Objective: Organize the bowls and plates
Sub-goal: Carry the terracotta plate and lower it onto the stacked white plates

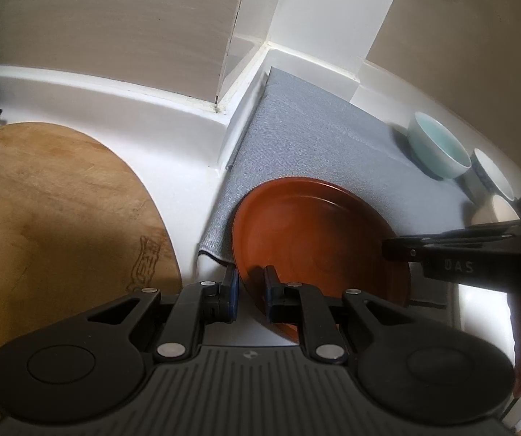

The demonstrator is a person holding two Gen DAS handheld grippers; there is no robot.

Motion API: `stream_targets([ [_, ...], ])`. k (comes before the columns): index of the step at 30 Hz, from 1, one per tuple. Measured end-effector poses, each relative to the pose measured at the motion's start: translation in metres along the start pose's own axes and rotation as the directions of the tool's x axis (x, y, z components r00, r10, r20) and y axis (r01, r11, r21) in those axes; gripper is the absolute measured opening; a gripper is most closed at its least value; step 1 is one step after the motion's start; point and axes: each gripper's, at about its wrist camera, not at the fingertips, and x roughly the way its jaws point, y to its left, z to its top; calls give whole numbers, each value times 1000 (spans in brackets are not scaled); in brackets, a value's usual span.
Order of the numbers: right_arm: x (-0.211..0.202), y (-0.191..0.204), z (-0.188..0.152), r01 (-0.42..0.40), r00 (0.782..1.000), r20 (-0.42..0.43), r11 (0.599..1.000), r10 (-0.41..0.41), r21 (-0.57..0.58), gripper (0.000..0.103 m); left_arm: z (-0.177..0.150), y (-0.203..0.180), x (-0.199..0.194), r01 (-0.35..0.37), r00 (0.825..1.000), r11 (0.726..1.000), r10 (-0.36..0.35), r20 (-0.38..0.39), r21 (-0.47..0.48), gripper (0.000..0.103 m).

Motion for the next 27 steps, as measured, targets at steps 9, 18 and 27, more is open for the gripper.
stream_targets([
  [9,-27,9,-6,-18,999,47,999,20,-37,14,-9,-1,-26,-15,999,999,16,28,-35,15],
  [18,-59,8,-14,-42,995,88,998,46,-47,14,-13,-11,-48,-7,998,1000,8,57,-27,15],
  [27,-92,-12,-31,-46,990,135,998,50,-36,14,-16,-42,-61,11,998,999,-13,68,30,15],
])
